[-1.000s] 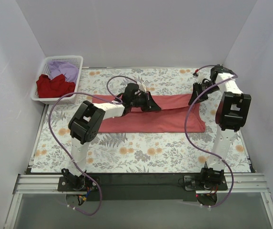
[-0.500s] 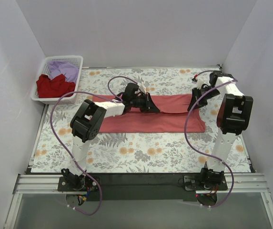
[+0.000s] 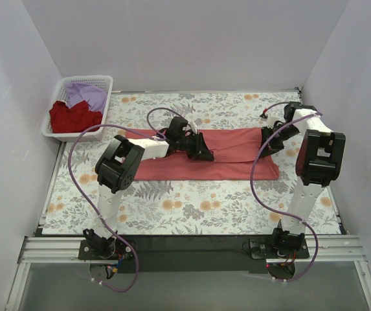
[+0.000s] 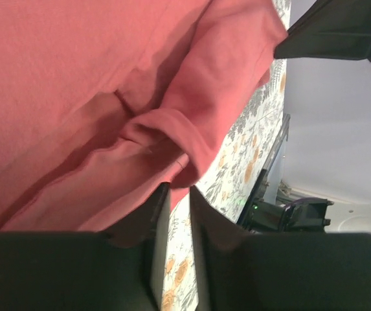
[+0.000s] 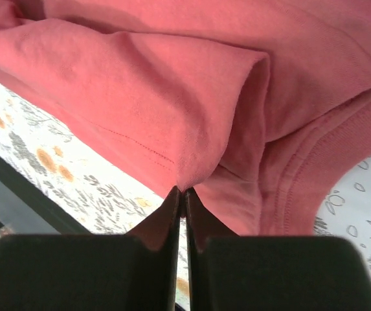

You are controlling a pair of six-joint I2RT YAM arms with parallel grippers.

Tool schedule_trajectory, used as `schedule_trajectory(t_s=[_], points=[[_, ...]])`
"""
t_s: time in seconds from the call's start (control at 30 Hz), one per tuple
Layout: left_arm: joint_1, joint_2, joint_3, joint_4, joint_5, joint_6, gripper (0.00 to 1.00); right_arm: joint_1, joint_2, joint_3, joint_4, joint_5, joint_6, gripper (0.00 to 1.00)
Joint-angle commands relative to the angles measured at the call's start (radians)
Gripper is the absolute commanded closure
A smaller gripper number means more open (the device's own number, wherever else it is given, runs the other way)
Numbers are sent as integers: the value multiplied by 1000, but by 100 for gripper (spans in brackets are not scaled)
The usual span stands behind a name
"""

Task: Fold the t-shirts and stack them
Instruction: Fold the tshirt

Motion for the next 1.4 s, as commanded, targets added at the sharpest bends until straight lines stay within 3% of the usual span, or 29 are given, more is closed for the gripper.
schedule_trajectory(t_s=[0.0, 0.03, 0.07, 0.13, 0.17, 0.33, 0.37, 0.43, 0.53, 0.63, 0.77, 0.9, 1.0, 1.1, 1.23, 1.37], points=[[12, -79, -18, -59, 21, 42, 80, 4, -32, 0, 5, 39, -25, 89], [17, -101, -24, -65, 22, 58, 77, 4, -35, 3, 0, 42, -28, 72], [20, -113, -29, -74, 24, 70, 75, 2, -49, 4, -6, 49, -36, 64], [40, -139, -42, -137, 29, 122, 72, 2, -72, 3, -23, 69, -66, 54], [57, -174, -50, -154, 29, 139, 71, 2, -102, 1, -24, 104, -77, 54], [114, -268, -61, -295, 8, 358, 71, 20, -199, -16, -6, 117, -86, 62], [118, -274, -26, -333, 16, 509, 73, 34, -208, -22, 3, 121, -82, 65], [118, -288, 2, -410, 73, 610, 74, 79, -221, -37, 48, 141, -50, 71], [105, -296, 25, -360, 163, 598, 76, 108, -204, -37, 85, 138, -10, 76], [80, -227, 95, -351, 168, 532, 80, 148, -156, -31, 105, 128, 27, 78], [118, -132, 195, -435, -12, 551, 80, 166, -75, -25, 119, 204, 43, 78], [146, -72, 296, -675, -207, 754, 79, 183, -8, 21, 157, 282, 14, 78], [186, -87, 264, -735, -296, 860, 80, 203, 63, 50, 195, 350, -9, 78], [241, -134, 215, -775, -288, 950, 80, 217, 144, 124, 217, 419, -43, 78], [281, -251, 105, -789, -290, 1133, 80, 252, 296, 361, 276, 522, -81, 79], [287, -349, -13, -783, -327, 1306, 80, 315, 402, 576, 495, 666, -114, 78]])
